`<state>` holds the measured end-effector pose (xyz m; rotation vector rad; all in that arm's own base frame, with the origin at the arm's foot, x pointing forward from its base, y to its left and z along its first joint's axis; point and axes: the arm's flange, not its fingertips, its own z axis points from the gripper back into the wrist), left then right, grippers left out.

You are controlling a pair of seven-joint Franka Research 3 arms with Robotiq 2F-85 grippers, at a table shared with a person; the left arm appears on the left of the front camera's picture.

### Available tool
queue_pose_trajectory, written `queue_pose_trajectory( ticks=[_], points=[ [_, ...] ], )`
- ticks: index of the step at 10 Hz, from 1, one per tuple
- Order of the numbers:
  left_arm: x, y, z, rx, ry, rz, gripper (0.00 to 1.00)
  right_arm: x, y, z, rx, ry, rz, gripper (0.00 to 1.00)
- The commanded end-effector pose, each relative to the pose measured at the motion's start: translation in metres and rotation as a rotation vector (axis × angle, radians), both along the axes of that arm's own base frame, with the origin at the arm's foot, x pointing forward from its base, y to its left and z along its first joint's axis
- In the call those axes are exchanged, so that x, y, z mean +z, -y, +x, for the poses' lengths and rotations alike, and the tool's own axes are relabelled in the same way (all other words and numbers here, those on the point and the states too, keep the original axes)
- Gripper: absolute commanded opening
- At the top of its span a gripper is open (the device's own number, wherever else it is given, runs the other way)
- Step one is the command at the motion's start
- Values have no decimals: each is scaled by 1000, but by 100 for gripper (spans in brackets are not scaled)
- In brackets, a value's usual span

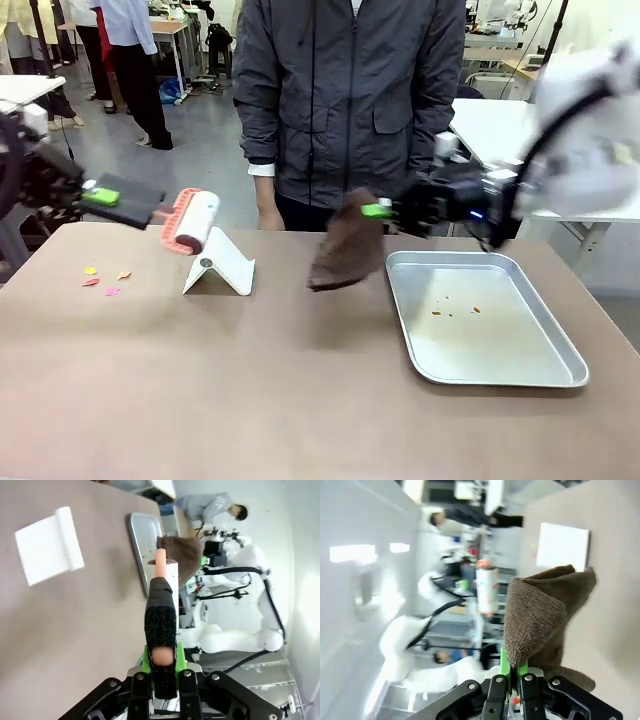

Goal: Clean the surface of the table.
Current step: Hold the Lint Roller with your left hand and the towel with your right hand.

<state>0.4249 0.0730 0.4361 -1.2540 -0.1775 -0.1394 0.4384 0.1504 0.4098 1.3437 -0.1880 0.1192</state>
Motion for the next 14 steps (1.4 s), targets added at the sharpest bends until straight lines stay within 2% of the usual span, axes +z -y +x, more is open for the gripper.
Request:
queue_pose_trajectory(
  ticks=[1, 2, 3, 5, 6, 8, 9, 10, 11, 14],
  points=[
    [-19, -34, -25, -89, 93, -123, 0, -34, 83, -79, -22, -50, 116, 0],
    [-29, -53, -39, -85, 137, -193, 0, -45, 113, -86, -15, -31, 193, 0],
    [-37, -69, -46, -90, 153, -221, 0, -57, 137, -92, -44, -53, 243, 0],
    [-59, -106, -59, -75, 148, -253, 0, -85, 189, -111, -144, -42, 343, 0],
    [-72, -117, -58, -39, 51, -251, 0, -95, 203, -118, -193, -32, 362, 0],
    [-90, -131, -62, 157, -114, -288, 0, -102, 212, -124, -271, -17, 373, 0],
    [-91, -127, -64, 183, -111, -299, 0, -100, 210, -124, -294, 18, 362, 0],
    [-97, -129, -67, 62, -34, -251, 0, -96, 201, -122, -389, 92, 312, 0],
    [-97, -129, -67, 62, -34, -251, 0, -106, 226, -114, -274, -50, 357, 0],
    [-97, -129, -67, 62, -34, -251, 0, -106, 226, -114, -274, -50, 357, 0]
  ],
)
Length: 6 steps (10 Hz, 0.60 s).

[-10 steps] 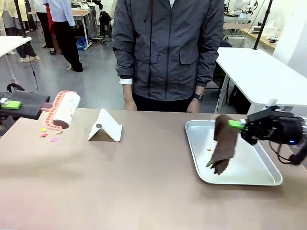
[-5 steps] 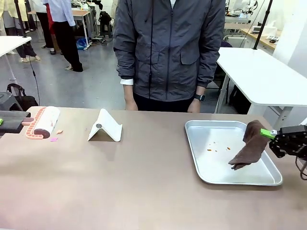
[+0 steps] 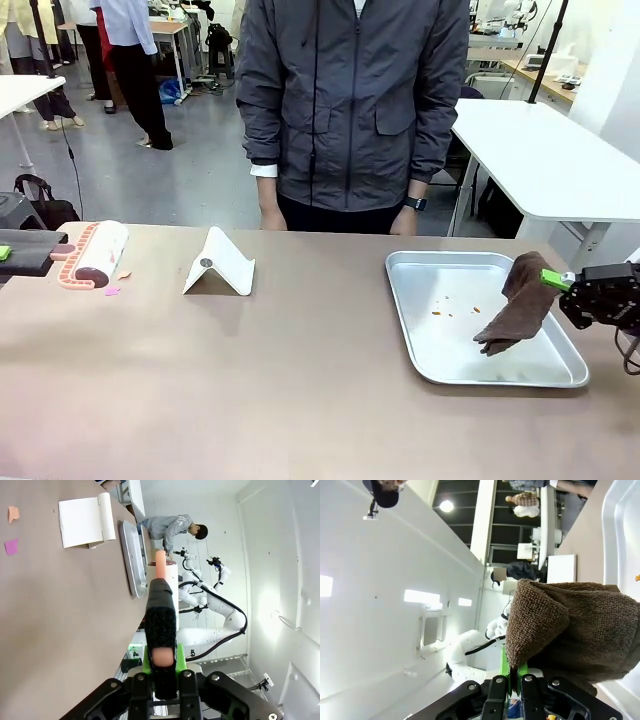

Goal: Clean the surface of the table.
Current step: Hold the Lint Roller with your left hand and the towel with your right hand, then if a person points to the right, clean the right side of the table with your right hand, and if they point to the left, clean the left side with your left hand.

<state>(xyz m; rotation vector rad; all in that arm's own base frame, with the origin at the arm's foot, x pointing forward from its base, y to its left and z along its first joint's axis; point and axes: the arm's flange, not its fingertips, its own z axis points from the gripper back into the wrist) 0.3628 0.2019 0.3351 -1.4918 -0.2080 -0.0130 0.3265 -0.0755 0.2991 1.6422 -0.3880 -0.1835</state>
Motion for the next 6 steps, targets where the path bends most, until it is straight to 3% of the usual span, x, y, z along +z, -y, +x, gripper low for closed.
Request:
queue_pose_trajectory(
  ticks=[1, 6],
  points=[
    [4, 0, -5, -19, 19, -4, 0, 5, 0, -2, 17, -15, 16, 0],
    [4, 0, -5, -19, 19, -4, 0, 5, 0, -2, 17, -15, 16, 0]
  ],
)
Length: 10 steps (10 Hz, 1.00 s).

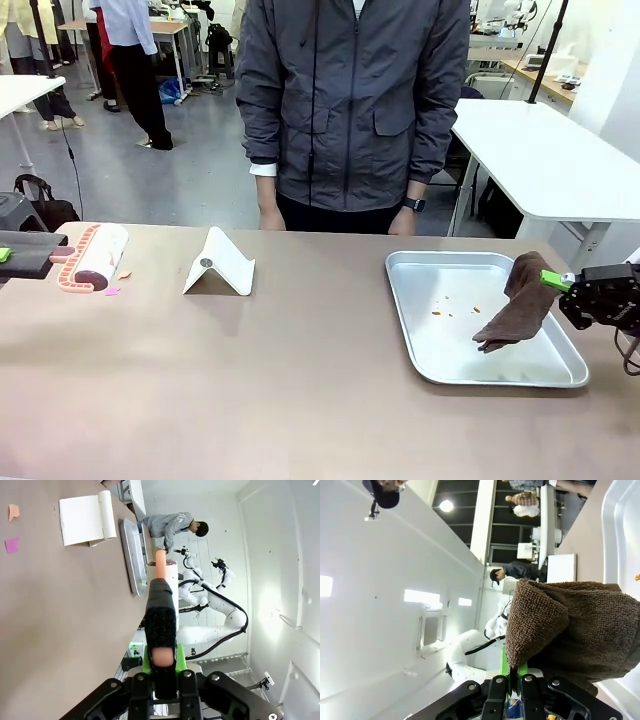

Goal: Clean the surface of the table.
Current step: If a person points to the right, clean the right side of the table with your right hand, and if they point to the left, clean the left side with your left hand.

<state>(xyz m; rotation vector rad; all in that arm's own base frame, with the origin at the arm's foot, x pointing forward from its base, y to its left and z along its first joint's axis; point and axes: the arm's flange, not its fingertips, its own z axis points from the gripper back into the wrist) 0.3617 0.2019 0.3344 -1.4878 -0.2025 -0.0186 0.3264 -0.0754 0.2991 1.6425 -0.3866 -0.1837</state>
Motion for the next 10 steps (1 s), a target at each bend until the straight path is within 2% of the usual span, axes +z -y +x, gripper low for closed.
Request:
queue_pose_trajectory(
  ticks=[1, 10],
  points=[
    [4, 0, -4, -13, 19, -9, 0, 5, 0, -2, 16, -15, 16, 0],
    [4, 0, -4, -13, 19, -9, 0, 5, 0, -2, 16, -15, 16, 0]
  ],
)
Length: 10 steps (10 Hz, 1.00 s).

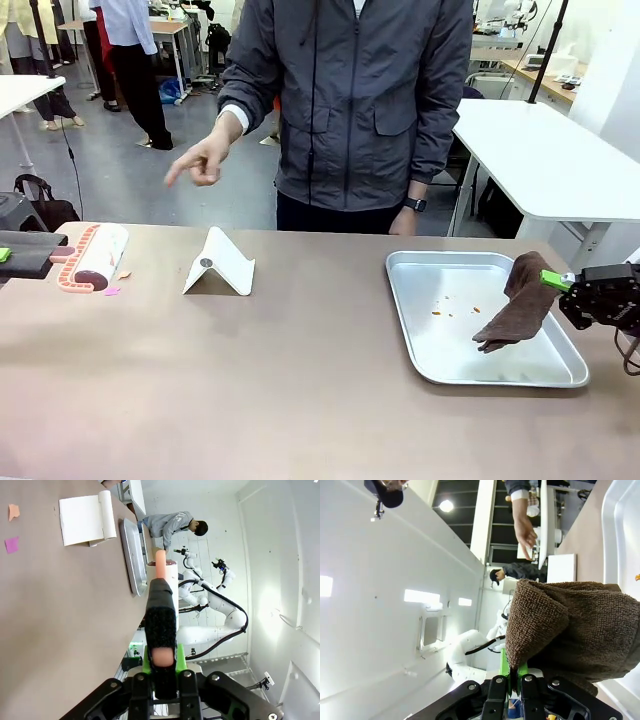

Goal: Clean the surface of the table.
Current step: If a person points to the right, clean the right side of the table with your right hand, and if they point to the left, clean the left side with your left hand.

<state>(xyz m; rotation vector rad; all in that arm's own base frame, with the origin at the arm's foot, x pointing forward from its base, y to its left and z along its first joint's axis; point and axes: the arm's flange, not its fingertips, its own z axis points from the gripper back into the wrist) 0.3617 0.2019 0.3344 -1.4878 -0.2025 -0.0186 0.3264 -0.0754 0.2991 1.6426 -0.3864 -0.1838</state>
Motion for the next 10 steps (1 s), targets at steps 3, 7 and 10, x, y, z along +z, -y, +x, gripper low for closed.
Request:
queue_pose_trajectory(
  ticks=[3, 7, 10],
  points=[
    [4, 0, -4, -13, 19, -9, 0, 5, 0, -2, 16, -14, 16, 0],
    [4, 0, -4, -13, 19, -9, 0, 5, 0, -2, 16, -14, 16, 0],
    [0, 0, 0, 0, 0, 0, 19, 5, 0, -2, 16, -14, 16, 0]
  ],
)
